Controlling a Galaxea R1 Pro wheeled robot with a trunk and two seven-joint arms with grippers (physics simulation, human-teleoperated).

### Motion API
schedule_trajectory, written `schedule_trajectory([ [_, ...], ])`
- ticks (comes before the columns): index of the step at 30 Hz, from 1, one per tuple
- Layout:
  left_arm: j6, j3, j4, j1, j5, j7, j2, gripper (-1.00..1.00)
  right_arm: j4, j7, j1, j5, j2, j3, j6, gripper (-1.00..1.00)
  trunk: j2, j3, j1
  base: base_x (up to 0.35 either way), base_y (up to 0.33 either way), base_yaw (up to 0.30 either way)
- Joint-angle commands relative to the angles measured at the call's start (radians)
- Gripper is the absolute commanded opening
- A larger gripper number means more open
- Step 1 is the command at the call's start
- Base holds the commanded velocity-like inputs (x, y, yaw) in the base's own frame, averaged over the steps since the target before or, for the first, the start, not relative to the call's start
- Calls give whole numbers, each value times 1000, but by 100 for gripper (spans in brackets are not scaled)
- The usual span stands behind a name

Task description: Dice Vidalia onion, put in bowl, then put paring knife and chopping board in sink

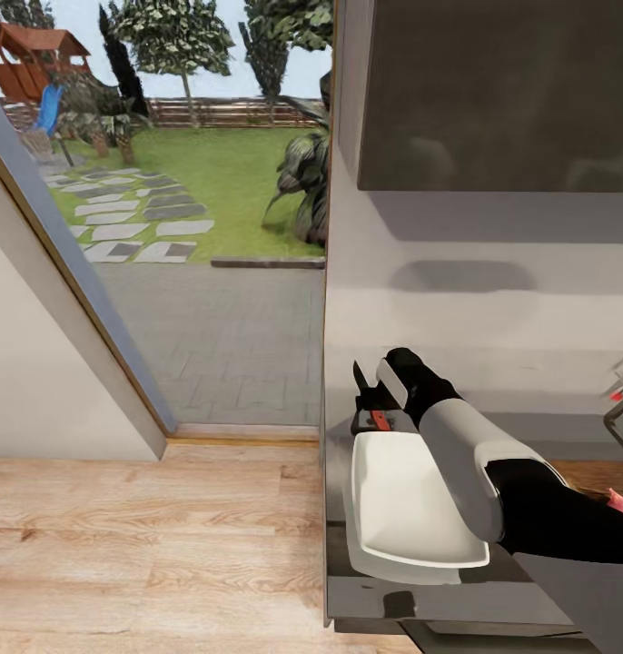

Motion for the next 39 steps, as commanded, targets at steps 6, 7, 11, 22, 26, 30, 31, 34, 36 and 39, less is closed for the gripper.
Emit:
schedule_trajectory([
  [6,0,-2,-1,0,7,-4,1,100,9,-7,0,11,0,2,8,-100,-1,-2,1,0,0,0],
  [7,0,-2,-1,0,7,-4,1,100,9,-8,0,12,0,2,8,-100,-1,-2,1,0,0,0],
  [11,0,-2,0,0,7,-4,1,100,9,-8,0,12,1,2,8,-100,-1,-2,1,0,0,0],
  [22,1,-2,1,0,7,-4,1,100,9,-8,0,12,1,2,8,-100,-1,6,1,0,0,0],
  [26,1,-2,1,0,7,-4,1,100,9,-8,0,12,1,2,8,-100,-1,9,1,0,0,0],
  [30,1,-2,2,0,7,-4,1,100,9,-8,0,12,1,2,8,-100,-1,12,1,0,0,0],
  [31,1,-2,2,0,7,-4,1,100,9,-8,0,12,0,2,8,-100,-1,13,1,0,0,0],
  [34,1,-2,2,0,7,-4,1,100,9,-8,0,12,0,2,7,-100,-1,16,1,0,0,0],
  [36,1,-2,2,0,7,-4,1,100,9,-8,0,12,0,2,7,-100,-1,18,1,0,0,0],
  [39,1,-2,2,0,7,-4,1,100,9,-8,0,12,0,2,7,-100,-1,22,1,0,0,0],
])
